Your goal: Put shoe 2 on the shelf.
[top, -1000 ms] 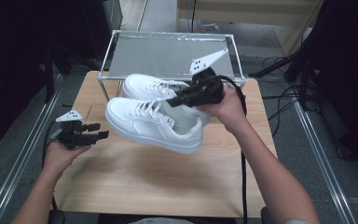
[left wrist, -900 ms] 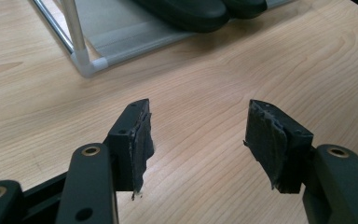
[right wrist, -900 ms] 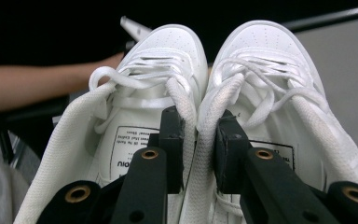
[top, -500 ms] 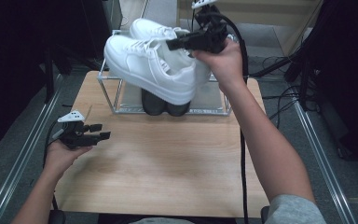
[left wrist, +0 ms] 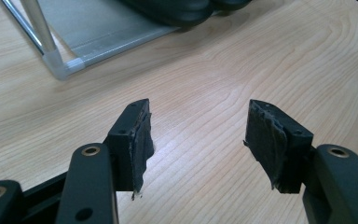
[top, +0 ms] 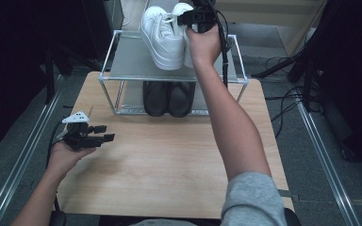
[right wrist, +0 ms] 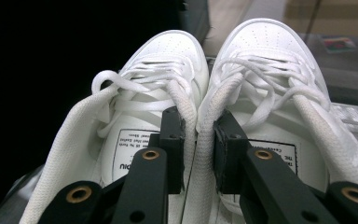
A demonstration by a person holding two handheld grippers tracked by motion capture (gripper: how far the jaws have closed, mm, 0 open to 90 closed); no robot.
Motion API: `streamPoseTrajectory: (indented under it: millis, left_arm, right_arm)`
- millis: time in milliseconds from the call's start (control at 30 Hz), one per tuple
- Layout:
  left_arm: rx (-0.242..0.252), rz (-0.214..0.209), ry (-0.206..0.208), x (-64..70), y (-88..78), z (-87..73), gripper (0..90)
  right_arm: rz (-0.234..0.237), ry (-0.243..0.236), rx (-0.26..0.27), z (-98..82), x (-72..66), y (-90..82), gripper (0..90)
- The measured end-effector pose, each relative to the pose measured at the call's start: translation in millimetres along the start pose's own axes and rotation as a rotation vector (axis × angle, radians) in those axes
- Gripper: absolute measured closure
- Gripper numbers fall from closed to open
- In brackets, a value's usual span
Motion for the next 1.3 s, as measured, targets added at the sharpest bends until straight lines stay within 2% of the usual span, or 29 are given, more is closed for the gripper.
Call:
streamPoseTrajectory:
  millis: [133, 200, 300, 433, 567, 733, 800, 900, 933, 967, 1133, 1233, 1300]
  left_arm:
    - [0.006, -0.008, -0.005, 0.2, 0.9, 1.3, 40.9]
    - [0.002, -0.011, -0.004, 0.7, 1.6, 1.5, 40.8]
    - [0.004, -0.013, 0.004, 2.6, 2.0, 1.8, 40.9]
    - [0.006, -0.021, 0.009, 4.5, 1.8, 2.1, 40.8]
    - [-0.002, -0.020, 0.017, 5.5, 2.5, 1.5, 40.8]
    - [-0.014, -0.021, 0.027, 6.9, 4.9, 0.9, 40.9]
    - [-0.011, -0.024, 0.026, 8.1, 5.9, 1.5, 40.9]
    - [-0.015, -0.025, 0.032, 9.1, 6.7, 1.6, 40.8]
    - [-0.016, -0.028, 0.036, 9.5, 6.8, 1.7, 40.8]
    - [-0.018, -0.028, 0.039, 9.7, 6.9, 1.8, 40.8]
    - [-0.023, -0.035, 0.040, 12.5, 9.3, 2.7, 40.8]
    - [-0.032, -0.042, 0.048, 15.1, 10.3, 2.1, 40.8]
    - [-0.042, -0.055, 0.054, 17.8, 10.9, 1.0, 40.5]
  right_arm:
    - [-0.107, 0.024, 0.001, -5.1, 7.9, 15.7, 77.7]
    - [-0.153, 0.022, 0.004, -7.4, 11.2, 23.1, 77.5]
    - [-0.190, 0.038, 0.005, -13.9, 15.5, 33.2, 77.4]
    - [-0.219, 0.067, -0.022, -28.2, 18.8, 45.3, 77.0]
    - [-0.211, 0.087, 0.000, -38.0, 22.3, 49.9, 76.1]
    - [-0.228, 0.040, -0.013, -41.0, 16.6, 51.5, 72.2]
    - [-0.237, 0.041, -0.015, -41.8, 16.1, 51.3, 70.2]
    - [-0.233, 0.045, -0.018, -42.6, 17.4, 50.8, 63.9]
    - [-0.222, 0.040, -0.026, -43.0, 17.6, 52.0, 58.0]
    - [-0.213, 0.030, -0.036, -43.5, 16.9, 52.6, 55.9]
    - [-0.203, 0.010, -0.036, -42.6, 13.3, 43.0, 50.7]
    - [-0.181, 0.003, -0.032, -42.8, 10.6, 35.7, 49.2]
    - [-0.170, -0.020, -0.030, -43.2, 8.5, 30.2, 48.9]
Point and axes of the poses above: each handheld gripper's, and its own axes: y roughly forward along the jaws, z roughly out of its top, x roughly to its right, the point moved 10 cm from there along y, roughly forward along the jaws, and after that the axes turned 14 degrees about z, right-handed, at the moved point
